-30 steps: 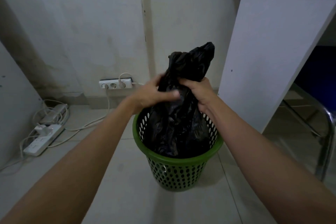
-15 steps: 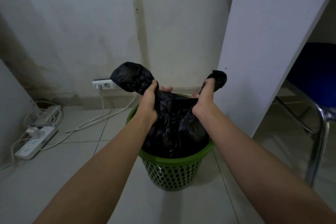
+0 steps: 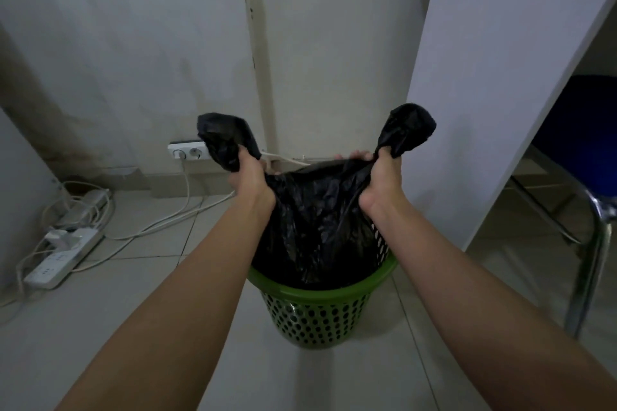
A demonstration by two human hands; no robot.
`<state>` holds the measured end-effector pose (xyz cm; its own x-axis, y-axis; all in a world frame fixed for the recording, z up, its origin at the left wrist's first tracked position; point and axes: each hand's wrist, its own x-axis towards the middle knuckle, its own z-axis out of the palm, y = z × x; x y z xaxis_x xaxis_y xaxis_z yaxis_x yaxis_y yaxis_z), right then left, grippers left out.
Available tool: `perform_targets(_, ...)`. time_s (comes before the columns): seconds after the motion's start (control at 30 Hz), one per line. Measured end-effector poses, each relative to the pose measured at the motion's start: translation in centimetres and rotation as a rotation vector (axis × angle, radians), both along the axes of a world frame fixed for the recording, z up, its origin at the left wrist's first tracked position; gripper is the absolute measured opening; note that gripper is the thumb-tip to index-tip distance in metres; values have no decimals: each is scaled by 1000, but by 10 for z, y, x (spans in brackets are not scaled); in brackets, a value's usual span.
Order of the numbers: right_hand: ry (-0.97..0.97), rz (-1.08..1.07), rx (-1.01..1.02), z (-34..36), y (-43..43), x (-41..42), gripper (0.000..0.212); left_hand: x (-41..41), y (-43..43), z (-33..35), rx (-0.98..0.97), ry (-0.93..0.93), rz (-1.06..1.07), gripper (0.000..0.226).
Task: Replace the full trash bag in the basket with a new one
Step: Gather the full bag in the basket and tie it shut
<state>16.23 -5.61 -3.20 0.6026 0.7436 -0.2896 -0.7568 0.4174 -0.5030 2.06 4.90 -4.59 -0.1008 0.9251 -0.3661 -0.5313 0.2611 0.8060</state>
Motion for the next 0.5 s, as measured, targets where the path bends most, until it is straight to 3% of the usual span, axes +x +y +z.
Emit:
perform_targets(0.1, -355, -26, -147, -6, 3, -1, 18, 4, -16, 13, 212, 12, -166, 33)
perform_targets(0.17, -421, 66, -138, -6, 3, 4, 24, 4, -20, 21, 249, -65, -291, 22)
perform_targets(0.27, -543, 116, -121, -7, 4, 10, 20, 7, -20, 21, 288, 145, -346, 15)
perform_targets(0.3, -659, 107, -142, -7, 4, 10, 17, 8, -21, 17, 352, 320, -351, 6)
perform_targets(0.37, -1030, 96, -196, -7, 2, 10, 17, 8, -24, 9, 498, 607, -362, 14)
perform_targets(0.5, -1700, 6, -153, -5, -1, 13, 21, 11, -31, 8, 763, 759, -444, 24)
